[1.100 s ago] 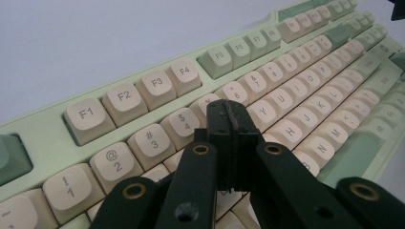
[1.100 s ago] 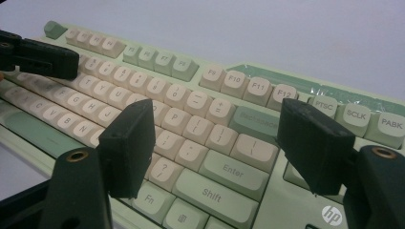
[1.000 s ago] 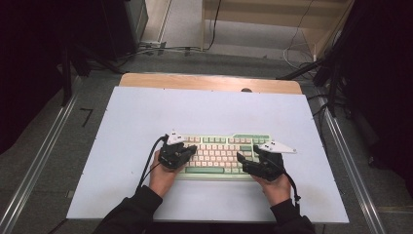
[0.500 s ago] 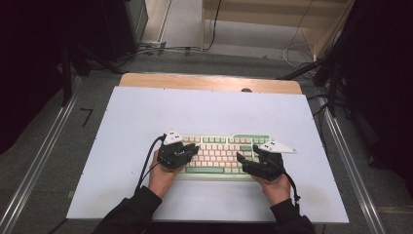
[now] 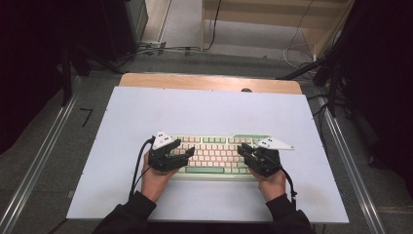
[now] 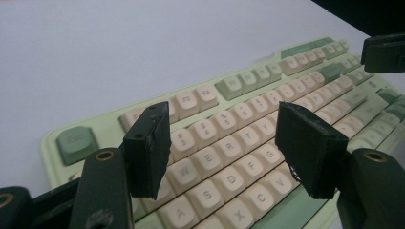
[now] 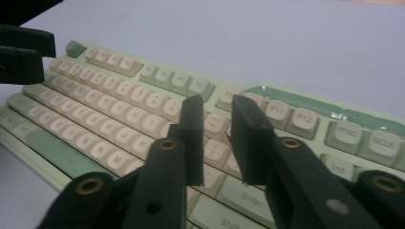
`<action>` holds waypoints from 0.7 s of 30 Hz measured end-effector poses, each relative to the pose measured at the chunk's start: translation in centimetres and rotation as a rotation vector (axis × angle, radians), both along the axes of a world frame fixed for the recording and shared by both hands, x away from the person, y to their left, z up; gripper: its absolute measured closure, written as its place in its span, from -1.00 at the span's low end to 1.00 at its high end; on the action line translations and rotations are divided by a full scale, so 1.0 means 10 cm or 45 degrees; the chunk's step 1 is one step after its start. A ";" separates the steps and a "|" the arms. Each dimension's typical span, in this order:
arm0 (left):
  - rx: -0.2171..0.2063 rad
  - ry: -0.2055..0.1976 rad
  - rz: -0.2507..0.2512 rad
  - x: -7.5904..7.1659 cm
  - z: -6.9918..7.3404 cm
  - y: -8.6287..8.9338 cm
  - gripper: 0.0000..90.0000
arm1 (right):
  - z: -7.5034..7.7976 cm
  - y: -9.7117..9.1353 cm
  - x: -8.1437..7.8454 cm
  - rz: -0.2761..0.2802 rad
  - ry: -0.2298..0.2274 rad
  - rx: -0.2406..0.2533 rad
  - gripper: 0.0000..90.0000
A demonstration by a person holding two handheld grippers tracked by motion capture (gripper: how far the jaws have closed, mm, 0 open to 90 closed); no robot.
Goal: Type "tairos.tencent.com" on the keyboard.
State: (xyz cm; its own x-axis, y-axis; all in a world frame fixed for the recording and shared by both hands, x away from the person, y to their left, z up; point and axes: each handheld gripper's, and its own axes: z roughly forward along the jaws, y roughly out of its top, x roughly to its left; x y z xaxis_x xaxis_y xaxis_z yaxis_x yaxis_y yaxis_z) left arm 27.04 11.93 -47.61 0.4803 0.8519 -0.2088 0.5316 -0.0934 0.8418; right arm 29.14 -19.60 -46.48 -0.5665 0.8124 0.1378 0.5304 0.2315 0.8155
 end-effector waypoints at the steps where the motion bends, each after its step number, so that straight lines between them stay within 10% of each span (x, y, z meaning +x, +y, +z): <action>1: 0.001 0.003 0.011 -0.02 0.00 0.03 -0.17 | -0.01 0.03 0.01 0.013 0.005 -0.005 0.86; 21: 0.001 0.013 0.105 -0.18 -0.02 0.25 -0.17 | -0.14 0.33 0.19 0.120 0.086 -0.060 0.95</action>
State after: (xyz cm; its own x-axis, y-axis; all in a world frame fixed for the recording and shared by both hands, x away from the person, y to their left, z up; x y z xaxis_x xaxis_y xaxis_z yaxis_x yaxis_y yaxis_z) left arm 25.24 14.41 -47.79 0.4065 0.8886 -0.2126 0.5462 -0.0499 0.8362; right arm 31.05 -16.28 -47.84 -0.6316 0.7623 0.1411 0.5578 0.3205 0.7656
